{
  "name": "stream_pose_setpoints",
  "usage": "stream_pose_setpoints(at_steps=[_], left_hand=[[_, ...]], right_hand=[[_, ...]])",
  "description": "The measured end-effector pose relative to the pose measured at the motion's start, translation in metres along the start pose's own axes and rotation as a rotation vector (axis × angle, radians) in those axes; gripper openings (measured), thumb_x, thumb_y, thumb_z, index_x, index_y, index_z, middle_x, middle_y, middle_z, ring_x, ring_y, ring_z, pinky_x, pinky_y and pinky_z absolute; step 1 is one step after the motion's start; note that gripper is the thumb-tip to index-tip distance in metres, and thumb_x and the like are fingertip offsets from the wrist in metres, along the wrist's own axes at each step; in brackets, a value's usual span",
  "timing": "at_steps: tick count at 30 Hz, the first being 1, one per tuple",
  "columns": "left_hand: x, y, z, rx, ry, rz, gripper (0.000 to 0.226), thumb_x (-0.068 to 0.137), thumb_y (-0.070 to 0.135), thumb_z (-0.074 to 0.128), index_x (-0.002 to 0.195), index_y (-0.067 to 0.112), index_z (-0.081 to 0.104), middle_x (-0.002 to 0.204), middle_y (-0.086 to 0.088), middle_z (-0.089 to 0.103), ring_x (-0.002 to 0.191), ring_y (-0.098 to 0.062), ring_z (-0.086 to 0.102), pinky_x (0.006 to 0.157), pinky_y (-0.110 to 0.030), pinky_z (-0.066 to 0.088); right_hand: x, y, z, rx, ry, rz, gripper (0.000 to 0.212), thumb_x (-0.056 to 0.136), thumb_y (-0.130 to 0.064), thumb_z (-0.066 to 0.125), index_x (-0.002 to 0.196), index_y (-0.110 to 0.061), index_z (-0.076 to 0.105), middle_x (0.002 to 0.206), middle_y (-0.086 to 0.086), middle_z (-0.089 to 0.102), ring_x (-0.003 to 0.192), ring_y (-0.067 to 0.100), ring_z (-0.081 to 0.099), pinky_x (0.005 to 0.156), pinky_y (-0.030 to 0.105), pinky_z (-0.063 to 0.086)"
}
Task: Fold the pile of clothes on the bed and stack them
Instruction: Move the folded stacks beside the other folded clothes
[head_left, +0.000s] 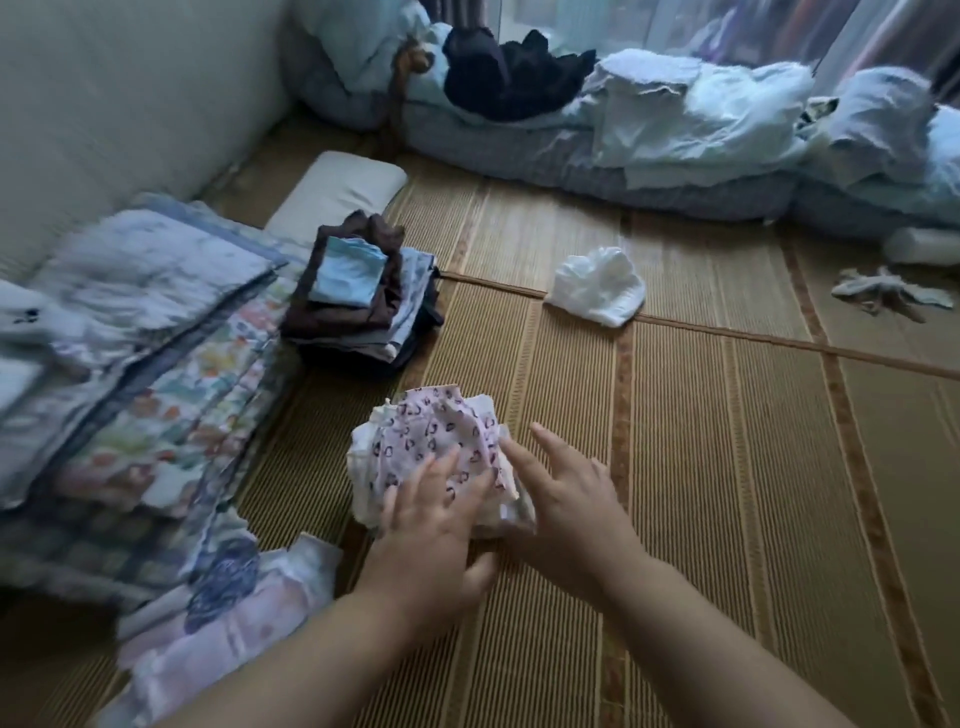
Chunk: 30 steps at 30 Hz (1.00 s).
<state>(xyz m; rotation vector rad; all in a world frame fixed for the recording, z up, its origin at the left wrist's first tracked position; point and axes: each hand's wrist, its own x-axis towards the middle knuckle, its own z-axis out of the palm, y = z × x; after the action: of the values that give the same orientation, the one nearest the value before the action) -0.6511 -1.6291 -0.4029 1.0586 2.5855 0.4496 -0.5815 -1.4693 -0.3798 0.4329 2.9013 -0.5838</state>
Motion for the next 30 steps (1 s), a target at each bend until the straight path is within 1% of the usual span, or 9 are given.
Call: stream_pose_setpoints(at_steps=[2, 5, 9, 11, 15, 17, 19, 24, 30], left_hand=[[0.015, -0.029, 0.006, -0.004, 0.022, -0.049, 0.079, 0.082, 0.055, 0.048, 0.145, 0.050, 0.001, 0.157, 0.009, -0.008, 0.143, -0.015, -0.013, 0.113, -0.047, -0.008], [0.048, -0.079, 0.024, -0.037, 0.082, -0.183, 0.082, 0.079, 0.057, 0.052, 0.147, 0.043, 0.009, 0.159, 0.001, 0.003, 0.144, -0.025, 0.003, 0.115, -0.050, 0.014], [0.091, -0.141, 0.056, -0.314, 0.081, -0.512, 0.111, 0.068, 0.063, 0.069, 0.152, 0.033, 0.003, 0.158, -0.014, 0.008, 0.143, -0.034, 0.014, 0.115, -0.049, 0.021], [0.107, -0.169, 0.077, -0.459, 0.025, -0.596, 0.124, 0.059, 0.066, 0.075, 0.151, 0.035, -0.002, 0.158, -0.017, 0.006, 0.144, -0.034, 0.014, 0.116, -0.051, 0.020], [0.118, -0.196, 0.117, -0.644, -0.060, -0.525, 0.133, 0.035, 0.074, 0.079, 0.143, 0.048, 0.005, 0.146, -0.006, 0.036, 0.132, -0.031, 0.039, 0.107, -0.054, 0.037], [0.122, -0.199, 0.129, -0.832, -0.058, -0.527, 0.135, 0.030, 0.070, 0.082, 0.138, 0.053, 0.003, 0.137, 0.002, 0.043, 0.126, -0.027, 0.045, 0.105, -0.051, 0.040], [0.126, -0.202, 0.137, -0.976, -0.057, -0.549, 0.140, 0.026, 0.067, 0.085, 0.137, 0.054, 0.000, 0.135, 0.006, 0.042, 0.125, -0.024, 0.046, 0.105, -0.050, 0.040], [0.119, -0.209, 0.139, -1.334, -0.111, -0.472, 0.125, 0.040, 0.047, 0.092, 0.140, 0.054, 0.016, 0.135, 0.000, 0.049, 0.112, -0.027, 0.061, 0.087, -0.049, 0.054], [0.113, -0.197, 0.139, -1.463, -0.025, -0.336, 0.103, 0.053, 0.036, 0.079, 0.142, 0.042, 0.027, 0.123, -0.003, 0.056, 0.103, -0.025, 0.065, 0.070, -0.037, 0.058]], right_hand=[[0.027, -0.003, 0.022, -0.033, -0.022, -0.018, 0.079, 0.082, -0.065, 0.044, 0.149, -0.043, 0.006, 0.160, 0.002, 0.008, 0.145, 0.021, 0.013, 0.116, 0.055, 0.014], [0.074, 0.003, 0.065, 0.049, -0.060, 0.092, 0.088, 0.078, -0.067, 0.055, 0.149, -0.042, 0.008, 0.158, 0.000, 0.018, 0.143, 0.021, 0.022, 0.113, 0.054, 0.024], [0.128, 0.024, 0.113, 0.503, -0.046, 0.480, 0.112, 0.065, -0.069, 0.069, 0.151, -0.032, 0.008, 0.153, 0.008, 0.024, 0.136, 0.030, 0.035, 0.105, 0.055, 0.040], [0.144, 0.042, 0.136, 0.599, -0.071, 0.611, 0.125, 0.056, -0.075, 0.071, 0.151, -0.032, 0.004, 0.153, 0.012, 0.022, 0.135, 0.037, 0.033, 0.105, 0.058, 0.038], [0.153, 0.069, 0.173, 0.677, -0.163, 0.601, 0.144, 0.031, -0.091, 0.066, 0.148, -0.025, 0.014, 0.147, 0.011, 0.037, 0.131, 0.036, 0.042, 0.105, 0.057, 0.039], [0.155, 0.076, 0.185, 0.662, -0.168, 0.545, 0.139, 0.033, -0.094, 0.061, 0.146, -0.025, 0.020, 0.145, 0.006, 0.041, 0.129, 0.034, 0.045, 0.106, 0.054, 0.038], [0.158, 0.081, 0.193, 0.806, -0.128, 0.499, 0.126, 0.039, -0.084, 0.071, 0.143, -0.028, 0.027, 0.138, 0.002, 0.049, 0.122, 0.029, 0.052, 0.103, 0.052, 0.043], [0.157, 0.083, 0.198, 1.238, -0.112, 0.386, 0.098, 0.054, -0.044, 0.088, 0.136, -0.027, 0.036, 0.127, 0.010, 0.059, 0.106, 0.028, 0.066, 0.087, 0.050, 0.055], [0.143, 0.073, 0.192, 1.482, -0.061, 0.343, 0.117, 0.039, -0.064, 0.085, 0.139, -0.036, 0.031, 0.132, 0.003, 0.053, 0.113, 0.026, 0.062, 0.091, 0.050, 0.053]])
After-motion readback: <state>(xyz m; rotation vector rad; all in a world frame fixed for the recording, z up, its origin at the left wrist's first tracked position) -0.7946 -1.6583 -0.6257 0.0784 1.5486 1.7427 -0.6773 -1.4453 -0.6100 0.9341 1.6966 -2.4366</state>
